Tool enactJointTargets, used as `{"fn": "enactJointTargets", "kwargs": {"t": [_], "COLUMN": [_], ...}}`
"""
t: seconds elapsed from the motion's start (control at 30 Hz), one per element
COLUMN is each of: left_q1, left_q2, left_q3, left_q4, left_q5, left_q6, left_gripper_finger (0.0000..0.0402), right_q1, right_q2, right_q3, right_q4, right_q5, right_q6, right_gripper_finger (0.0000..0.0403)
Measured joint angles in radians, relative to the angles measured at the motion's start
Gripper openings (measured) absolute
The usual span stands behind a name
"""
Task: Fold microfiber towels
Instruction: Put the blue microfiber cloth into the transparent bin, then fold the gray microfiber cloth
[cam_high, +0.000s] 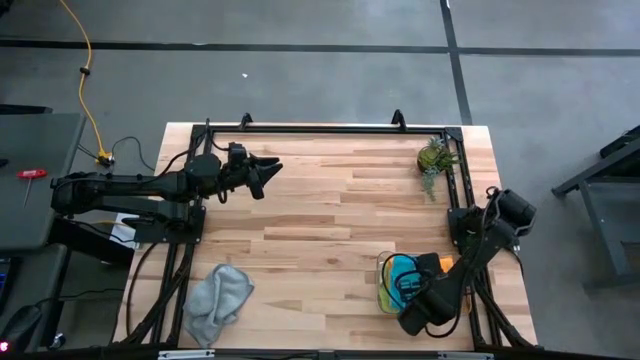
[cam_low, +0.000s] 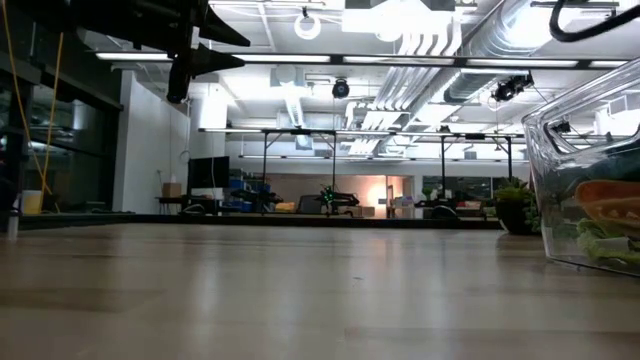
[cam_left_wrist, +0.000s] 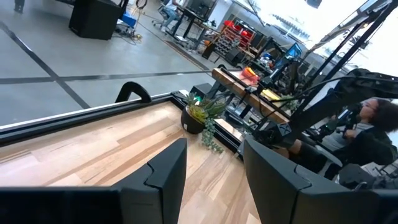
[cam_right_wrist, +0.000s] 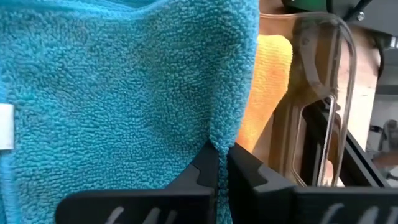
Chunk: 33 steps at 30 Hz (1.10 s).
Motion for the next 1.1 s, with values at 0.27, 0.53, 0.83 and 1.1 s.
{"fn": "enactJointTargets", "kwargs": {"t": [0.27, 0.53, 0.83, 1.1], "left_q1": [0.0, 0.0, 0.0, 0.0], "left_q2": [0.0, 0.0, 0.0, 0.0], "left_q3": [0.0, 0.0, 0.0, 0.0], "left_q4": [0.0, -0.001, 0.0, 0.0], "left_q5": [-0.002, -0.002, -0.009, 0.019], "left_q6": [0.0, 0.0, 0.0, 0.0], "left_gripper_finger": [0.0147, 0.0147, 0.0147, 0.0147], "right_q1": [-0.005, -0.008, -0.01, -0.095], "right_q2": [0.003, 0.003, -0.099, -0.364], "right_q3": [0.0, 0.0, 0.0, 0.0], "right_q4": [0.006, -0.035, -0.025, 0.211], "right_q5": [-0.001, -0.044, 0.065, 0.627], "right_q6": [0.016, -0.003, -0.111, -0.434], "right_gripper_finger": [0.0007, 0.0113, 0.0202, 0.0197]}}
